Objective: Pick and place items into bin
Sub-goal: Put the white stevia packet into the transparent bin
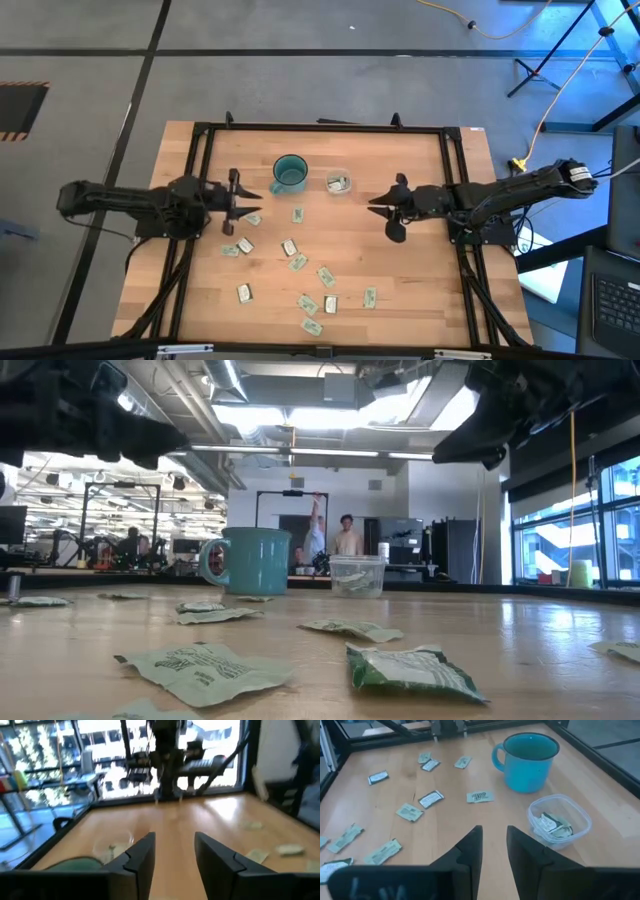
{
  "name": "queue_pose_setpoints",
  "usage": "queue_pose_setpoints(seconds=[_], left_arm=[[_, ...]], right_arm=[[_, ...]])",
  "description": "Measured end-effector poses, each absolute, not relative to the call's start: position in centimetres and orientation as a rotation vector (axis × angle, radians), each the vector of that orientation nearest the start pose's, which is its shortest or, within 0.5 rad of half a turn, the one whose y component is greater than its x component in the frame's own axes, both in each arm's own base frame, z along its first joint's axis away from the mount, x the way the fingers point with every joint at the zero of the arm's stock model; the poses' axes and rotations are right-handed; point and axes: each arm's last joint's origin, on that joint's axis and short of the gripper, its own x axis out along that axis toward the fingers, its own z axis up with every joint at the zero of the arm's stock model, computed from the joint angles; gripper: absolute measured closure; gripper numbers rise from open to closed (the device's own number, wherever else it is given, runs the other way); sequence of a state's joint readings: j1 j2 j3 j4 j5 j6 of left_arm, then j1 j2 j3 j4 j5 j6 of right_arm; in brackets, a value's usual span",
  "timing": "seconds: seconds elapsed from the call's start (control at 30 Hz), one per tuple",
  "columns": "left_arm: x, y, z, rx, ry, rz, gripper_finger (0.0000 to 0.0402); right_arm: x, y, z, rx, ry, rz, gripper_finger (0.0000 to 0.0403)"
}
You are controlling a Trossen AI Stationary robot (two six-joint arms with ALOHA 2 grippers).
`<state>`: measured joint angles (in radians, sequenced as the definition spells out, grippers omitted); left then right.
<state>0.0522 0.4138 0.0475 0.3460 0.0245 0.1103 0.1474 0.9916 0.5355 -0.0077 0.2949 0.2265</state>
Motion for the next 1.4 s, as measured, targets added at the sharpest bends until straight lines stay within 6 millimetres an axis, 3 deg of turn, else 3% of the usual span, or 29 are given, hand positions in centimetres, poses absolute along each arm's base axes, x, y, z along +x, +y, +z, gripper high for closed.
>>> queue_pose_setpoints(seconds=[0.33, 0.5, 0.67, 0.8, 0.97, 1.4], left_arm=[[18.4, -1.5, 18.8, 0.303, 0.302, -0.007, 0.028], [21.6, -2.8, 17.3, 0.381, 0.463, -0.065, 0.0286], [24.2, -2.6, 15.5, 0.44, 0.604, 0.085, 0.029], [25.8, -2.5, 14.4, 0.449, 0.674, 0.094, 0.029], [27.1, -2.7, 13.3, 0.454, 0.731, 0.07, 0.0295], [27.9, -1.3, 11.3, 0.349, 0.892, 0.101, 0.0301]], right_arm=[[20.6, 2.1, 22.7, 0.114, 0.433, -0.219, 0.0311], [20.6, 2.1, 22.7, 0.112, 0.435, -0.221, 0.0311], [20.6, 2.1, 22.7, 0.098, 0.437, -0.218, 0.0311], [20.6, 2.1, 22.7, 0.092, 0.439, -0.217, 0.0311], [20.5, 2.1, 22.6, 0.088, 0.454, -0.219, 0.0311], [20.5, 2.1, 22.5, 0.085, 0.461, -0.219, 0.0311]])
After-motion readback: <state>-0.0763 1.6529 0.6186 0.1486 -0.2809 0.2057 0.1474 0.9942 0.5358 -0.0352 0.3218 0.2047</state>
